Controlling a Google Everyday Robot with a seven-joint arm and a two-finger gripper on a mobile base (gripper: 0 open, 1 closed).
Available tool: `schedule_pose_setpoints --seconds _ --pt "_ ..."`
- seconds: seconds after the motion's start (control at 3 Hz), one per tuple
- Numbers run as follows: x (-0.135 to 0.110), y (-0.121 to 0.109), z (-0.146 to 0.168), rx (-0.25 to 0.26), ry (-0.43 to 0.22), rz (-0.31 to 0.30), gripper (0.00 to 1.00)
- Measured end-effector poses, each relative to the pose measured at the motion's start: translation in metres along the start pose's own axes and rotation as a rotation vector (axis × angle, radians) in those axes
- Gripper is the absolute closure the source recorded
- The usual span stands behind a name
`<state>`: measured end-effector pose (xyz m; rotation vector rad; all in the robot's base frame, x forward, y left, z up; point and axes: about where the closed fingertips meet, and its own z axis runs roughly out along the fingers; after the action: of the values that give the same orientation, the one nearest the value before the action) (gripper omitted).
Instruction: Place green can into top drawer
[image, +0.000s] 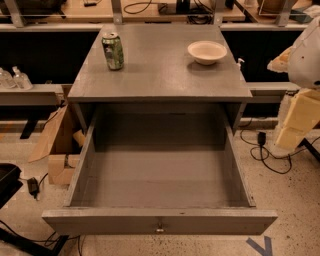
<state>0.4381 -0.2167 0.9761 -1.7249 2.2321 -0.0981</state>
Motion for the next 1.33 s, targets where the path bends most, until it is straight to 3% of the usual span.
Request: schedule_pose_setpoints --seconds 0.67,1.0,1.33 --pt "-0.004 -0.009 0.003 0.022 -0.026 -0.008 0.00" --pt "-0.035 -0.071 0.011 0.148 -0.165 -0.080 0.00" --pt "-0.086 -0.135 0.010 0.267 -0.359 -0.109 0.00"
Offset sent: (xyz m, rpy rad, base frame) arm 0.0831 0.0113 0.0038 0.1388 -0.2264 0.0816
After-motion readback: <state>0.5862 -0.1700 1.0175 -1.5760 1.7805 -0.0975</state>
